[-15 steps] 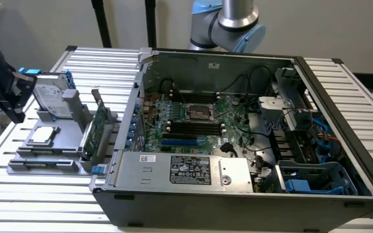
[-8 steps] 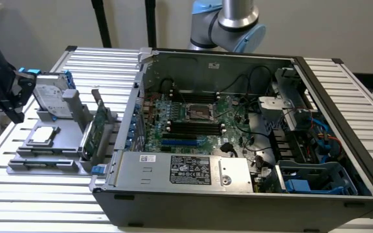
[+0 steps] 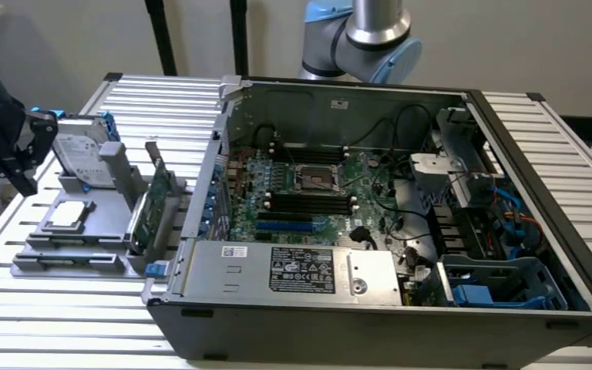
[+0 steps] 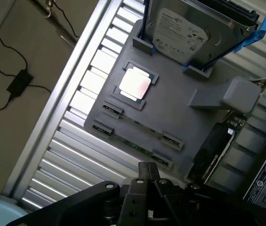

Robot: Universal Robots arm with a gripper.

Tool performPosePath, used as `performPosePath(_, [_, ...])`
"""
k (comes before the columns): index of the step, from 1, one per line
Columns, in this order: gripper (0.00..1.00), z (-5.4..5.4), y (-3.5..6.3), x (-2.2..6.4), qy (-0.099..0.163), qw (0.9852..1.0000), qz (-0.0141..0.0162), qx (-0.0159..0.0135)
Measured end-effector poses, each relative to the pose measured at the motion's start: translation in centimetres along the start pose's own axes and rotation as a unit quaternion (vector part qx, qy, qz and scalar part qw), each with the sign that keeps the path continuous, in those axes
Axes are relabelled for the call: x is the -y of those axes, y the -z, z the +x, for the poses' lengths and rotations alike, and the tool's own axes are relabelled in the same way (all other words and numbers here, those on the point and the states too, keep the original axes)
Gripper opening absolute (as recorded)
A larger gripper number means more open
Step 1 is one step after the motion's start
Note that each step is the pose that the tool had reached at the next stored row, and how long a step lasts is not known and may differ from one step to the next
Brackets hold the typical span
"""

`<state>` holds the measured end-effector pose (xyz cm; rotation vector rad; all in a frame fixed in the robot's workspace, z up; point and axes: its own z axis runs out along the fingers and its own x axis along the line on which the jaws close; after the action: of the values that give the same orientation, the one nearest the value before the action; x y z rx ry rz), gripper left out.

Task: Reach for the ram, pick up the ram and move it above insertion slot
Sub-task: 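Pick up the ram and move it above insertion slot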

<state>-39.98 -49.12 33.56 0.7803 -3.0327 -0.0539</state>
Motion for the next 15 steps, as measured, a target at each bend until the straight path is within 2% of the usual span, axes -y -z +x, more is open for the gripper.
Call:
performPosePath(4, [0.11, 0.00, 0.00, 0.00, 0.037, 0.9993, 0.0000, -0.0014])
performPosePath(8, [0.11, 0.00, 0.00, 0.00, 0.072, 0.9974, 0.0001, -0.0026])
performPosePath(12, [0.11, 0.00, 0.00, 0.00, 0.109, 0.9940, 0.0001, -0.0039])
performPosePath(15, [0.11, 0.00, 0.00, 0.00, 0.136, 0.9907, 0.0001, -0.0049])
